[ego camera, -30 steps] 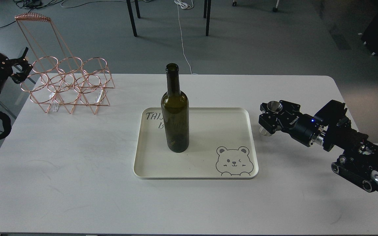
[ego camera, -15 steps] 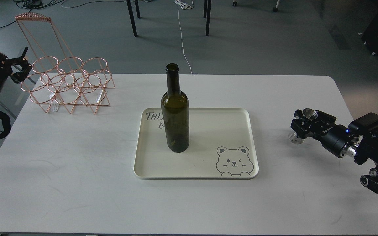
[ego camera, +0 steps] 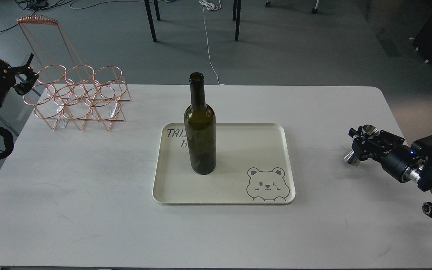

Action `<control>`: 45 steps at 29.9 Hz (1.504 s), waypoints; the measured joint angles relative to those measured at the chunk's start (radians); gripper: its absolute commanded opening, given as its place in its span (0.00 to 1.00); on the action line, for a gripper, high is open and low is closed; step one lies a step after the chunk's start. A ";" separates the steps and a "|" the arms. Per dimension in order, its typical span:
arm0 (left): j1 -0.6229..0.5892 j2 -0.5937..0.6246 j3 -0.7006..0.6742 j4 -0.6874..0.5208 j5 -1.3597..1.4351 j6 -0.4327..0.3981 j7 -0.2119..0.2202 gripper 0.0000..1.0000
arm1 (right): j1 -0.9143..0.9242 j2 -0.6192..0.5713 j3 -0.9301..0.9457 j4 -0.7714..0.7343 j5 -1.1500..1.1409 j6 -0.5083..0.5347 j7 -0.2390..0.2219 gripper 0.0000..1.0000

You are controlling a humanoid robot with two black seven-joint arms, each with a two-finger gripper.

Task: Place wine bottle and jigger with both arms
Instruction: 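Carry the jigger off the tray and set it on the table, then reach the left gripper toward the neck of the green wine bottle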

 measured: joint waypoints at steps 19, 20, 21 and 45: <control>-0.006 0.003 -0.005 0.000 0.000 0.002 -0.001 0.98 | -0.020 -0.075 -0.005 0.076 0.002 0.000 0.000 0.74; -0.006 0.003 -0.005 0.000 0.000 0.002 -0.001 0.98 | -0.024 -0.092 -0.005 0.092 0.002 0.000 0.000 0.76; -0.007 0.002 -0.005 0.000 0.000 0.002 -0.001 0.98 | -0.027 -0.109 -0.005 0.109 0.002 0.000 0.000 0.78; -0.008 0.274 0.013 -0.306 0.173 -0.009 0.006 0.98 | 0.315 -0.108 0.011 0.243 0.693 0.000 0.000 0.94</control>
